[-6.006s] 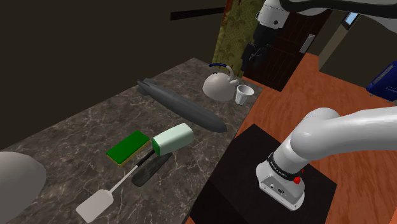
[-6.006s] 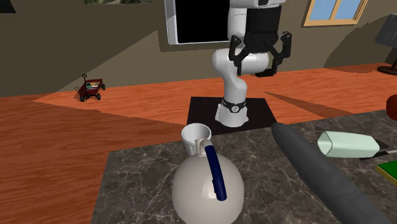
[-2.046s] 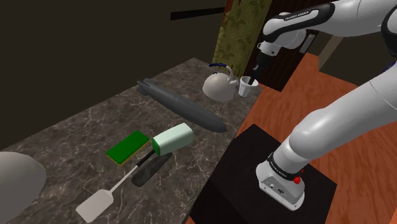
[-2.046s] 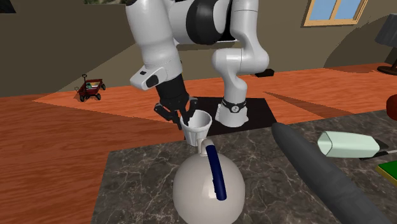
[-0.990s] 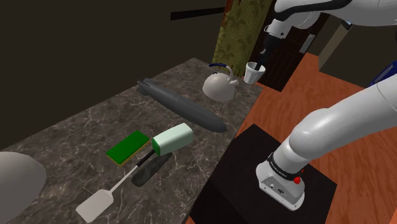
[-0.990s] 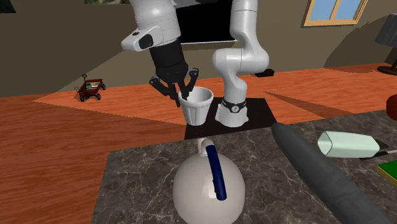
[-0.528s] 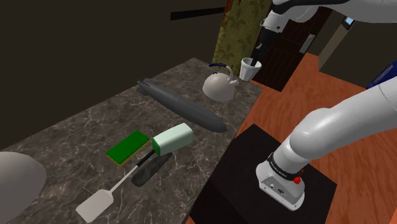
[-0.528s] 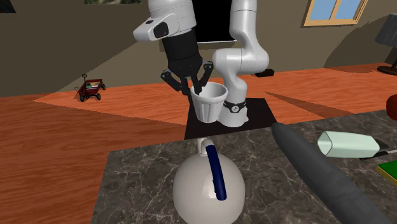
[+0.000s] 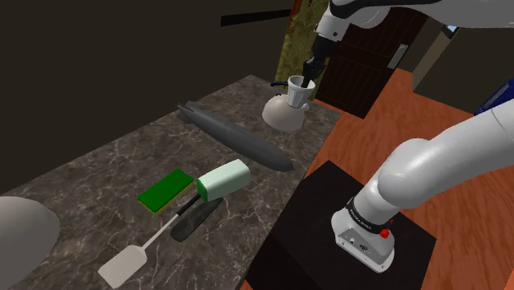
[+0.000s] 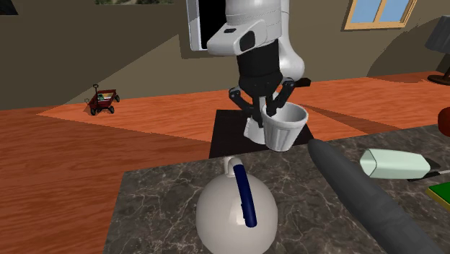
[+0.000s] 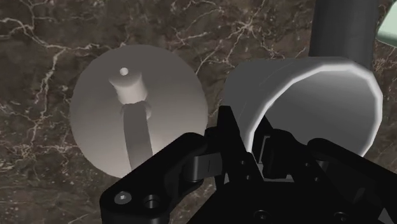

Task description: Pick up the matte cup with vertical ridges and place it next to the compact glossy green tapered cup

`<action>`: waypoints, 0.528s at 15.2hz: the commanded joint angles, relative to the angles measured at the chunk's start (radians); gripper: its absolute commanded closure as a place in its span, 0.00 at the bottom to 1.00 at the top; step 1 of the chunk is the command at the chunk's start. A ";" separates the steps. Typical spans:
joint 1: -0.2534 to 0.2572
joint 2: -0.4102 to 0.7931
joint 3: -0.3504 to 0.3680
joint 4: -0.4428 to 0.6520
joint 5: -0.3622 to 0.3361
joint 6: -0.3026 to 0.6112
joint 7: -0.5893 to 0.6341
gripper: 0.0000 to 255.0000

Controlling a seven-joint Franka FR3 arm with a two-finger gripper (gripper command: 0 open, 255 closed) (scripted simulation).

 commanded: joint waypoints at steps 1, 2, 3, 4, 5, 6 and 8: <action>0.018 0.007 0.030 0.000 0.016 0.012 0.042 1.00; 0.029 0.014 0.046 0.004 0.025 0.019 0.064 1.00; 0.040 0.021 0.062 0.008 0.034 0.026 0.085 1.00; 0.050 0.030 0.077 0.013 0.042 0.032 0.107 1.00; 0.061 0.040 0.093 0.020 0.050 0.038 0.128 1.00; 0.071 0.051 0.108 0.028 0.059 0.045 0.149 1.00; 0.092 0.075 0.137 0.047 0.074 0.057 0.191 1.00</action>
